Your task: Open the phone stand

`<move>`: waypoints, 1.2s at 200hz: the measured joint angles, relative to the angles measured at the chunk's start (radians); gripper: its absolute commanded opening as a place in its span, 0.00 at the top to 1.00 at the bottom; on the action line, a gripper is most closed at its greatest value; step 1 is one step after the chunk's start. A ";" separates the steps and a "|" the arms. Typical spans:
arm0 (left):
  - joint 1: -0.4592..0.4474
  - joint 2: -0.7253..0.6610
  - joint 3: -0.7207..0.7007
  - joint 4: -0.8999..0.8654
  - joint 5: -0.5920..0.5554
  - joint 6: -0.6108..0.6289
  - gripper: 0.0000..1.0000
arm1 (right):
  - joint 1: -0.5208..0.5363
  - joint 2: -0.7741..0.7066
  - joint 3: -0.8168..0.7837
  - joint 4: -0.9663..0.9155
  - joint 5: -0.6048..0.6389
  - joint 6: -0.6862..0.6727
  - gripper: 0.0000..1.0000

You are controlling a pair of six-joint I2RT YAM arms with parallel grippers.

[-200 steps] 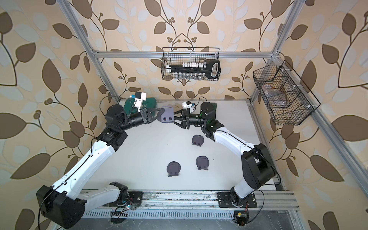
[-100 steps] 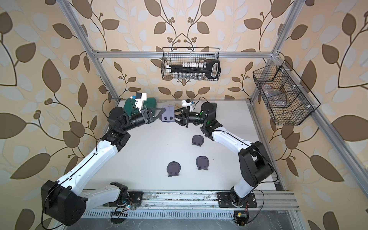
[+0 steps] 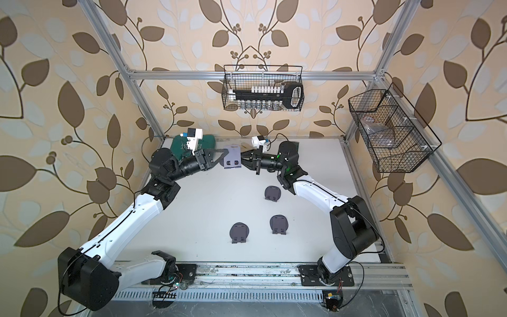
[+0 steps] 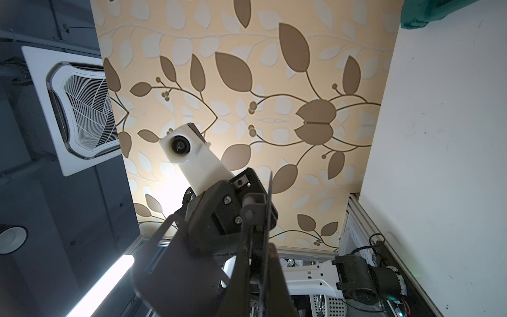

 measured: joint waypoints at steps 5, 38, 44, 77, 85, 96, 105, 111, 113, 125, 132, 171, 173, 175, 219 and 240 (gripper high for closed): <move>0.000 0.000 0.000 -0.003 0.000 0.000 1.00 | 0.000 -0.001 0.000 -0.005 0.000 0.000 1.00; 0.000 0.000 0.021 -0.069 0.007 0.002 1.00 | 0.000 -0.031 -0.005 -0.103 0.011 -0.064 1.00; -0.001 0.002 0.031 -0.089 0.012 0.002 1.00 | 0.000 -0.043 -0.005 -0.136 0.016 -0.086 1.00; -0.005 0.023 0.100 -0.200 0.059 -0.002 1.00 | 0.000 -0.107 -0.005 -0.286 0.044 -0.204 1.00; -0.008 0.031 0.116 -0.224 0.067 -0.006 1.00 | 0.000 -0.119 -0.006 -0.315 0.052 -0.229 1.00; -0.009 0.043 0.139 -0.258 0.081 -0.011 1.00 | 0.000 -0.134 -0.006 -0.352 0.066 -0.261 1.00; -0.009 0.054 0.152 -0.277 0.090 -0.016 1.00 | 0.000 -0.143 -0.007 -0.373 0.076 -0.282 1.00; -0.009 0.061 0.159 -0.290 0.093 -0.019 1.00 | -0.001 -0.147 -0.008 -0.385 0.082 -0.294 1.00; -0.009 0.063 0.161 -0.295 0.095 -0.021 1.00 | -0.001 -0.149 -0.008 -0.389 0.084 -0.298 1.00; -0.009 0.074 0.171 -0.317 0.102 -0.032 1.00 | -0.003 -0.153 -0.010 -0.407 0.091 -0.315 0.95; -0.009 0.079 0.171 -0.323 0.104 -0.035 1.00 | -0.005 -0.155 -0.012 -0.414 0.093 -0.320 0.87; -0.022 0.083 0.174 -0.351 0.084 -0.083 1.00 | -0.003 -0.165 -0.058 -0.436 0.061 -0.380 0.69; -0.023 0.083 0.174 -0.354 0.084 -0.084 1.00 | -0.004 -0.166 -0.061 -0.435 0.057 -0.380 0.69; -0.023 0.083 0.174 -0.356 0.082 -0.086 1.00 | -0.005 -0.168 -0.064 -0.435 0.055 -0.379 0.68; -0.036 0.083 0.174 -0.344 0.074 -0.099 1.00 | -0.028 -0.220 -0.095 -0.454 0.003 -0.386 0.69; -0.034 0.083 0.174 -0.315 0.054 -0.102 1.00 | -0.028 -0.233 -0.099 -0.467 -0.017 -0.386 0.72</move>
